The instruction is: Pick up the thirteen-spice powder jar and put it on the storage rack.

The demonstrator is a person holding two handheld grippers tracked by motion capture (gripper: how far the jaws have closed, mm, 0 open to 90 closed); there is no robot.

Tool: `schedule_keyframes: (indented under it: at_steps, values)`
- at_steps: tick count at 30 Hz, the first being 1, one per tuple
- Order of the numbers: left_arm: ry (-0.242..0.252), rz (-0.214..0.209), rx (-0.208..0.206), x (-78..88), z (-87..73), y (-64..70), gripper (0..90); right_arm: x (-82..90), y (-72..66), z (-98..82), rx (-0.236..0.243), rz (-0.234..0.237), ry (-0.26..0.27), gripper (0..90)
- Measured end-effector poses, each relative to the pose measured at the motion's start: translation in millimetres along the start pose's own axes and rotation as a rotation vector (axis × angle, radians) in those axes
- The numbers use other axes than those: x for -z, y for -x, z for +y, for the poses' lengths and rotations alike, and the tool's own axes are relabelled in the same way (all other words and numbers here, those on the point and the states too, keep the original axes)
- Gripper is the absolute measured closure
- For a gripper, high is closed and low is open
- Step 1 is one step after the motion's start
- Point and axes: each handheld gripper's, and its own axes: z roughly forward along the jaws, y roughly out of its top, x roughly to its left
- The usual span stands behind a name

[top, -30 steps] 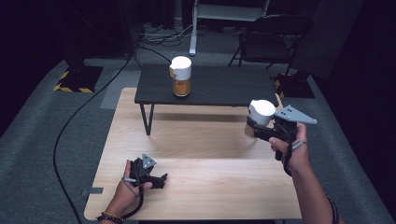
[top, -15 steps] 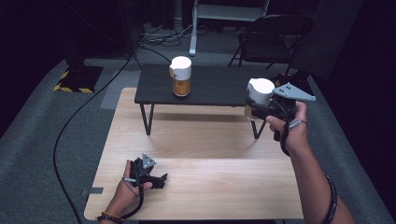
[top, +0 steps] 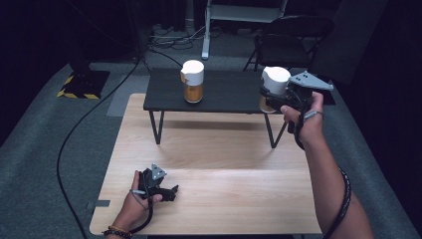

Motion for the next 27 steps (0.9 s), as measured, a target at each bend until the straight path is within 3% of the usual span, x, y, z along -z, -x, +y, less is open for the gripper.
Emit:
schedule_keyframes:
  at_steps: [13, 27]
  values:
    - [0.000, 0.000, 0.000, 0.0, 0.0, 0.0, 0.5, -28.0, -2.5, 4.5, -0.050, -0.051, 0.006, 29.9]
    - [0.001, 0.000, 0.000, 0.0, -0.1, 0.0, 0.4, -54.9, -2.2, -6.8, -0.074, -0.050, 0.013, 29.9]
